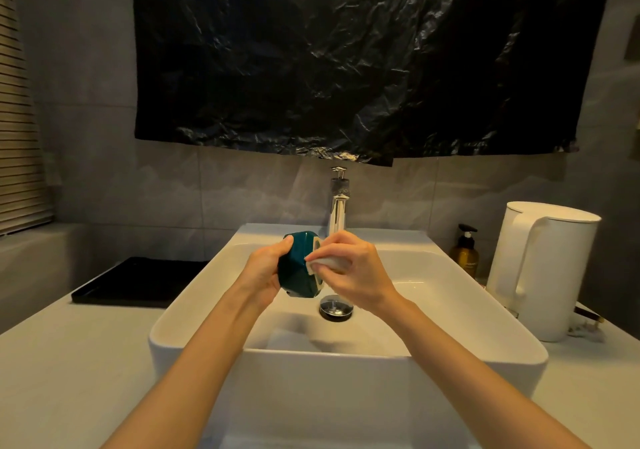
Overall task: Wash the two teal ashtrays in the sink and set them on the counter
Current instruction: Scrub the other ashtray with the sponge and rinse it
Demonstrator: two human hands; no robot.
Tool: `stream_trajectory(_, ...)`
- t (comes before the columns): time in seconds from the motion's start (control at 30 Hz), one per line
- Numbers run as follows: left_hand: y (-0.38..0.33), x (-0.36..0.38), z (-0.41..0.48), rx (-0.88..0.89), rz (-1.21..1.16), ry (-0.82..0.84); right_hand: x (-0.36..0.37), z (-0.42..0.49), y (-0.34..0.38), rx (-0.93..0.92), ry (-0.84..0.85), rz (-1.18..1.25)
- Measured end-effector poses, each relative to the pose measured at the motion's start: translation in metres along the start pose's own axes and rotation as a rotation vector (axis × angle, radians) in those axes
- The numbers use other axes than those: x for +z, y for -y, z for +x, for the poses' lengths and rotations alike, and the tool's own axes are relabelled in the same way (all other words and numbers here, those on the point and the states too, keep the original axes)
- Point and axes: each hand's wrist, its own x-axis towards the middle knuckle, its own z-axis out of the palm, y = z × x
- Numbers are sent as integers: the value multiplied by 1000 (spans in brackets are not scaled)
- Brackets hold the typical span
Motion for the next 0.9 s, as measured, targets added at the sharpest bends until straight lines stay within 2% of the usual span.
stream_trajectory(0.17,1,-1,-1,48,131,33,3,6,-3,11,-91,-67)
stream_trajectory(0.4,1,4,-7,63,243,116,0,15,-5,341,-233,-23)
stream_trajectory(0.6,-3,2,-11,65,125,179,-5,10,9,228,-221,135)
stream_trajectory(0.8,-7,1,-13,35,66,216,-7,15,-6,446,-223,57)
stream_trajectory(0.9,-7,0,-14,32,89,222,-7,13,1,315,-225,82)
